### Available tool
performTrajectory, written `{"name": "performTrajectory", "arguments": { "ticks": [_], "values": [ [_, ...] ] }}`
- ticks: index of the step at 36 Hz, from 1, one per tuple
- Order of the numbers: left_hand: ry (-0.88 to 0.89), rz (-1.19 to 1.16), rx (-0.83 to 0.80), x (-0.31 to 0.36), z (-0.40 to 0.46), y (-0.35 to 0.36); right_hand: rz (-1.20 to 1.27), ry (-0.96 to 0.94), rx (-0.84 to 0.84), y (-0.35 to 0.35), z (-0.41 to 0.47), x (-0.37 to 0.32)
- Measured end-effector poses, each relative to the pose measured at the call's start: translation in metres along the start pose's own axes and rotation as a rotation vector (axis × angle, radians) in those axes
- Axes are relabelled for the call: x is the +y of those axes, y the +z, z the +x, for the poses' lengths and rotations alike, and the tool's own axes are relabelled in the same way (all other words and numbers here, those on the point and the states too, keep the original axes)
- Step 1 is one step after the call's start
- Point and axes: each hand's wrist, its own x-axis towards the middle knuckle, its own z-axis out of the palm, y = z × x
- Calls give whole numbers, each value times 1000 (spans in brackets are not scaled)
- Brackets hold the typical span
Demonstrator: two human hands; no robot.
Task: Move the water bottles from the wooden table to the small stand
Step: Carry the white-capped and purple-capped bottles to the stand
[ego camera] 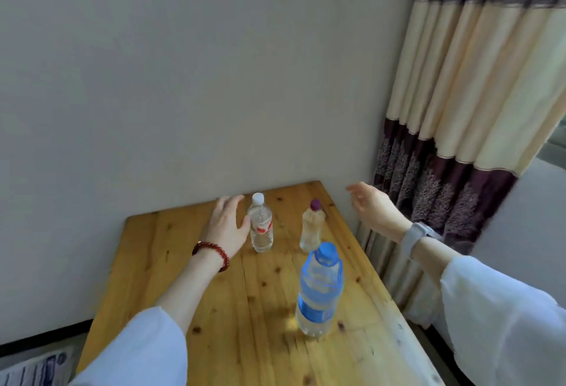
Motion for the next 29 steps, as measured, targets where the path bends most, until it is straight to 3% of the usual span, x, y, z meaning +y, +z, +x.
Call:
{"name": "performTrajectory", "arguments": {
  "ticks": [5,8,12,19,29],
  "values": [
    [-25,-62,-151,-32,78,64,-124,31,-271,61,78,10],
    [-158,-228,-186,-48,118,97,-144,101,-361,96,109,23],
    [-266,-382,-161,-66,148,140,71,252,-423,137,129,43],
    [-353,-520,122,-87,146,186,419,327,-147,180,130,65],
    [-175,-501,87,-72,146,171,358,301,-13,155,116,60]
  ]
}}
